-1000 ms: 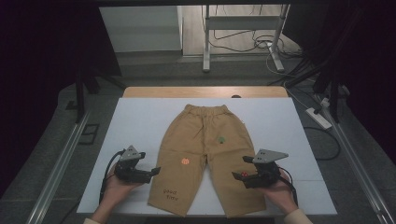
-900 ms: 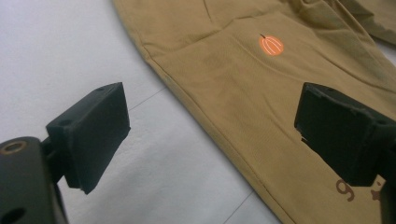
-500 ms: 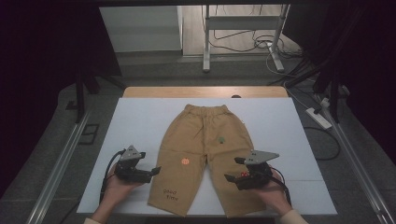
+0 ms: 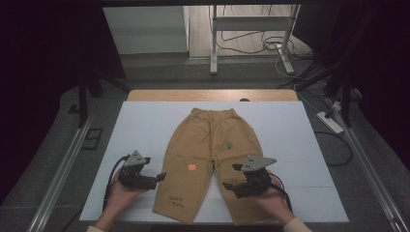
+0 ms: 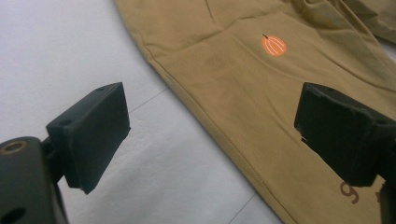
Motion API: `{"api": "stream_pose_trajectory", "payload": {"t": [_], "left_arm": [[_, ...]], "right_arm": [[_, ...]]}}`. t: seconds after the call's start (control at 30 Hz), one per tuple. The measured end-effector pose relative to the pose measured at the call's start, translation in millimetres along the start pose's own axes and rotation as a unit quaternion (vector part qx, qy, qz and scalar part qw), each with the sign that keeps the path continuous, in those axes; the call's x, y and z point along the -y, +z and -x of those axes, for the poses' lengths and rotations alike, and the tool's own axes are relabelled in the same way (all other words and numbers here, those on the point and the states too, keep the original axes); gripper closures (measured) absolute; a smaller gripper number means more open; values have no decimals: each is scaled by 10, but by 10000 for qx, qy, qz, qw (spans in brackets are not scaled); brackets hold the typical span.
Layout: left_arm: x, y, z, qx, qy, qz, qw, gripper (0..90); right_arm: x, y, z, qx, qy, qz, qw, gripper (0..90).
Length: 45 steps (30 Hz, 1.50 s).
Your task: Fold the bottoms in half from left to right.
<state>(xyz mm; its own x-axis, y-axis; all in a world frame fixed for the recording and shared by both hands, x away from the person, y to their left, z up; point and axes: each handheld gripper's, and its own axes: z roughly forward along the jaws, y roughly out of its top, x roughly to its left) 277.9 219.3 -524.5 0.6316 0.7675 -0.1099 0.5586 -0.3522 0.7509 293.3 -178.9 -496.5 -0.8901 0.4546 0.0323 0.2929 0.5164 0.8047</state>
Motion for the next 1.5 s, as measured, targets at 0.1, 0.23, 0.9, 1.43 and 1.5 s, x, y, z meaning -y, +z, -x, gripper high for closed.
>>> {"api": "stream_pose_trajectory", "payload": {"t": [0.1, 0.23, 0.9, 1.43, 1.5], "left_arm": [[3, -7, -7, -12, -25, 10, 10000, 102], [3, 1, -12, 0, -31, 4, 10000, 103], [9, 9, -34, -13, -91, 10, 10000, 107], [-2, 26, -55, -16, -98, -11, 9999, 107], [-7, 36, -55, -16, -119, 5, 9999, 107]], "right_arm": [[-30, 42, -28, -44, -30, 4, 10000, 241], [-66, 90, -58, -106, -43, -11, 9999, 241], [-233, 505, -377, -481, -305, -234, 9981, 242], [-339, 753, -581, -681, -483, -366, 9958, 242], [-356, 796, -616, -729, -516, -382, 9953, 242]]}}
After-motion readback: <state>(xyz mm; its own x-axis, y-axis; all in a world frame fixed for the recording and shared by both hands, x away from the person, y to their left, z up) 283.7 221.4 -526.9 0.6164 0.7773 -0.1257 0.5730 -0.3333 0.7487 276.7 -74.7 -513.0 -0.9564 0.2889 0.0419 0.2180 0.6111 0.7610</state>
